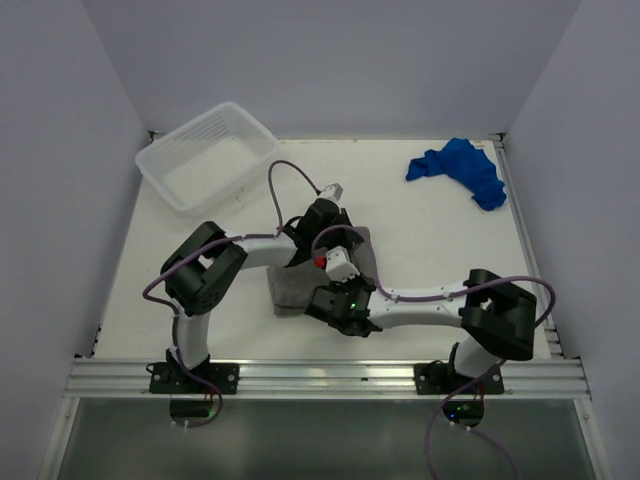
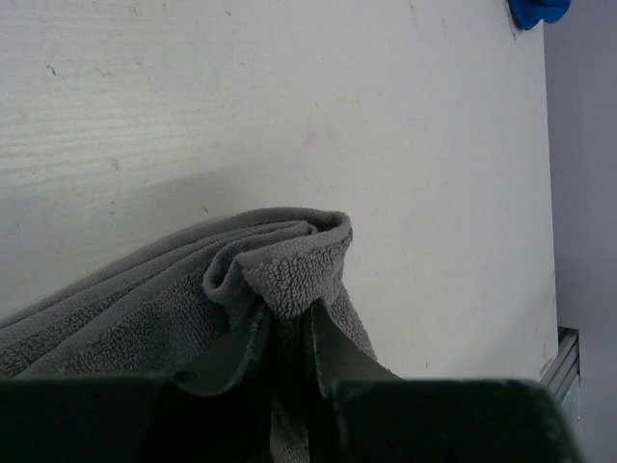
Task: Roll the towels
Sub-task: Roll the towel
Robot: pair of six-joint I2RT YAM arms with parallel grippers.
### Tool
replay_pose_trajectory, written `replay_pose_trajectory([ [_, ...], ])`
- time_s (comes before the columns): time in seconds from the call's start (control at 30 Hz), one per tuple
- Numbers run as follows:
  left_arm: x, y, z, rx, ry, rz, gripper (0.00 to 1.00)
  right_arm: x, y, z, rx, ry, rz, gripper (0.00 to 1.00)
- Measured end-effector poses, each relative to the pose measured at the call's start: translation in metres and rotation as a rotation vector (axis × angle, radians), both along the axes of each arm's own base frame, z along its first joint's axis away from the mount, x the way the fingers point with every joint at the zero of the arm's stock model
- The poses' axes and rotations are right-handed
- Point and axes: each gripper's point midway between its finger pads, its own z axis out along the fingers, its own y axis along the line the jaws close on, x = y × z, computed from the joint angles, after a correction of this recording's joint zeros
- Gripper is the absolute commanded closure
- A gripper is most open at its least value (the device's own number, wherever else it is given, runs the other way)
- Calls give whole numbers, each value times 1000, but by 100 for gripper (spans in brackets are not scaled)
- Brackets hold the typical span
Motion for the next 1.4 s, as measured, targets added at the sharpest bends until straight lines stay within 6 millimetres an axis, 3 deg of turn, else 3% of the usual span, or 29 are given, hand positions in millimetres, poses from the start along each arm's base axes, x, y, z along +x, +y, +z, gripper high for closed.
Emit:
replay_pose_trajectory([
  [0.27, -2, 14, -10, -42, -11, -9, 100, -3, 16, -8, -238, -41, 40, 100],
  [0.6, -4, 22, -17, -59, -15, -6, 100, -4, 25, -15, -262, -3, 92, 100],
  [1.03, -5, 25, -20, -63, -20, -6, 100, -6, 34, -21, -216, 56, 136, 79],
  [1.3, -3, 29, -22, -66, -31, 7, 100, -13, 43, -1, -55, 99, 155, 51],
  [1.4, -1, 31, -22, -64, -36, 17, 100, -18, 47, 14, 44, 115, 173, 47],
])
